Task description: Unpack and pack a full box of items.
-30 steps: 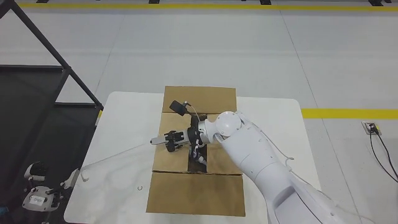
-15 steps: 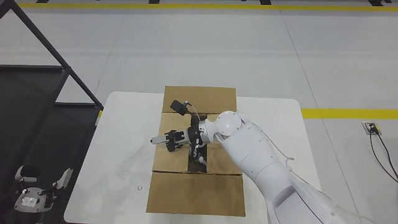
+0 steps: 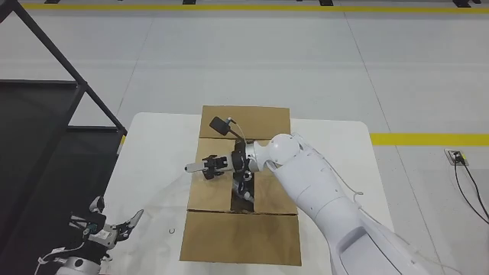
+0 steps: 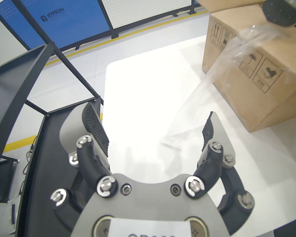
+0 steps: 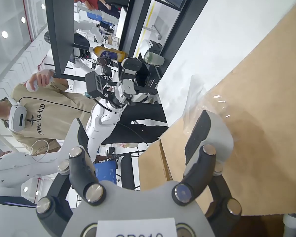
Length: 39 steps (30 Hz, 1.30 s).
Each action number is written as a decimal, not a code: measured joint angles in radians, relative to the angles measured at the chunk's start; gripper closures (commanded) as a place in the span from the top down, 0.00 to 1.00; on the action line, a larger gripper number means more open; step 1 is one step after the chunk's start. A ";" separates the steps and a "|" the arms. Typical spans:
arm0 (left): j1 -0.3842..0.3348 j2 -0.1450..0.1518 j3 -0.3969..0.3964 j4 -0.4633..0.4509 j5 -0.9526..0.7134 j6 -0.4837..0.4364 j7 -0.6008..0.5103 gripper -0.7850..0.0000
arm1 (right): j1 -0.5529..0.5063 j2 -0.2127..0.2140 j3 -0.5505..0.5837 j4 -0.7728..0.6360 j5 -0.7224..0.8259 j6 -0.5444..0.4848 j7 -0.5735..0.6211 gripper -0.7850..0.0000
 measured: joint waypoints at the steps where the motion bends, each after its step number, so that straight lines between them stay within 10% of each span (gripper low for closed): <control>1: -0.027 -0.001 0.031 0.016 0.033 0.024 -0.023 1.00 | 0.000 0.002 0.004 -0.001 0.001 -0.007 0.000 1.00; 16: -0.370 -0.029 0.297 0.319 0.153 0.250 -0.133 1.00 | -0.020 0.039 0.044 -0.011 -0.004 -0.045 -0.011 1.00; 26: -0.408 -0.037 0.265 0.296 0.121 0.452 -0.147 1.00 | -0.034 0.055 0.059 -0.040 -0.014 -0.030 -0.002 1.00; 39: -0.376 -0.051 0.298 0.235 0.041 0.483 -0.325 1.00 | -0.043 0.064 0.070 -0.056 -0.027 -0.017 0.003 1.00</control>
